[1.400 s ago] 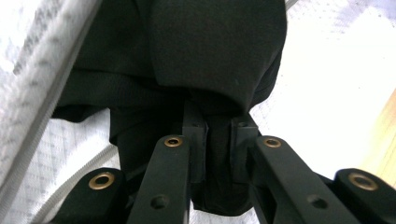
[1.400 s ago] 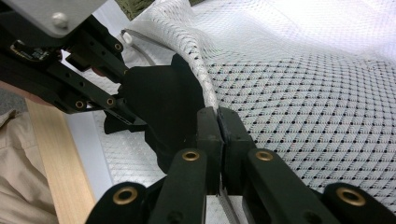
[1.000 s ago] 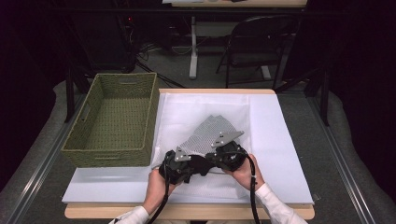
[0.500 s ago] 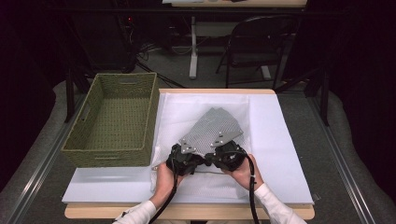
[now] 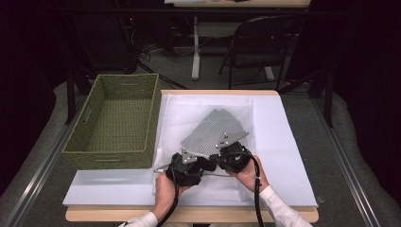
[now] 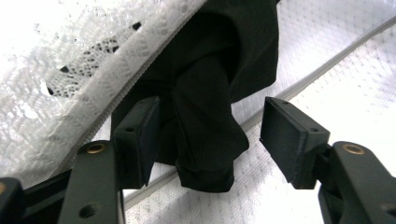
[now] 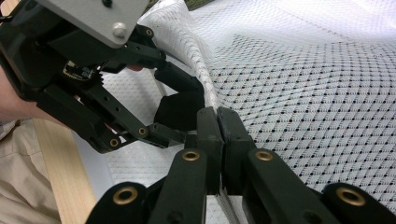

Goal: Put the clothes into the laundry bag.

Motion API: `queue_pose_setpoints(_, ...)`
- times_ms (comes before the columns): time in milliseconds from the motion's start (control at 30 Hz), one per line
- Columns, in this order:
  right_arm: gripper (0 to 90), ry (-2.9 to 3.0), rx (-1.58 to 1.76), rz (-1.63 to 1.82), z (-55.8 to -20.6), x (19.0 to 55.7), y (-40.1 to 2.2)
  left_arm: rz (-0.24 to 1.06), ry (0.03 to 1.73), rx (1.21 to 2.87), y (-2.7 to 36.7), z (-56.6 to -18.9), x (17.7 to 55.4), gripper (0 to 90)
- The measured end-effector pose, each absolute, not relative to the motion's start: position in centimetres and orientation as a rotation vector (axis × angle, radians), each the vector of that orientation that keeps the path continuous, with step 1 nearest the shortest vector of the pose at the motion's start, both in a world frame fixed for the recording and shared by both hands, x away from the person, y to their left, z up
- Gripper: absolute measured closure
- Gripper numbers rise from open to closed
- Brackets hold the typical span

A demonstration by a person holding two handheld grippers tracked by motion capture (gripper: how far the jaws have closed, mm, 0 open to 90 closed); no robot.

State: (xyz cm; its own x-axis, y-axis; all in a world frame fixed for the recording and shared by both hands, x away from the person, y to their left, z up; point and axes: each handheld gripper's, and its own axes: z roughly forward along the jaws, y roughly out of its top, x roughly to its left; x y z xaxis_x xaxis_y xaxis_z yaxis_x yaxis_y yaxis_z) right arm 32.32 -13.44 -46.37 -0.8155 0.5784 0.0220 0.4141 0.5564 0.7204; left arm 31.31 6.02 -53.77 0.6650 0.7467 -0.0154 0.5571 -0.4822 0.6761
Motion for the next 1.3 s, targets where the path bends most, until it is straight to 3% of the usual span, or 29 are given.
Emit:
queue_pose_setpoints(167, 89.0, 2.577, 0.837, 1.106, -46.5, 32.5, -13.5, 0.354, 0.966, 2.172, 5.9, -54.0, 31.7, 54.8)
queue_pose_setpoints(300, 88.9, 2.578, 0.844, 1.103, -46.6, 32.6, -13.5, 0.348, 0.962, 2.151, 5.9, -54.5, 32.3, 77.0)
queue_pose_setpoints(367, 89.0, 2.577, 0.847, 1.105, -46.6, 32.7, -13.5, 0.350, 0.955, 2.153, 5.8, -54.6, 32.5, 81.9)
queue_pose_setpoints(1033, 89.1, 2.547, 0.914, 1.172, -45.9, 32.9, -14.0, 0.474, 0.998, 2.006, 4.1, -54.3, 35.4, 82.7)
queue_pose_setpoints(1267, 89.1, 2.547, 0.920, 1.174, -45.9, 33.0, -14.1, 0.441, 1.006, 2.018, 3.9, -54.4, 36.1, 80.8)
queue_pose_setpoints(1300, 89.0, 2.549, 0.920, 1.171, -46.0, 33.0, -14.1, 0.412, 1.007, 2.020, 4.0, -54.3, 36.0, 76.2)
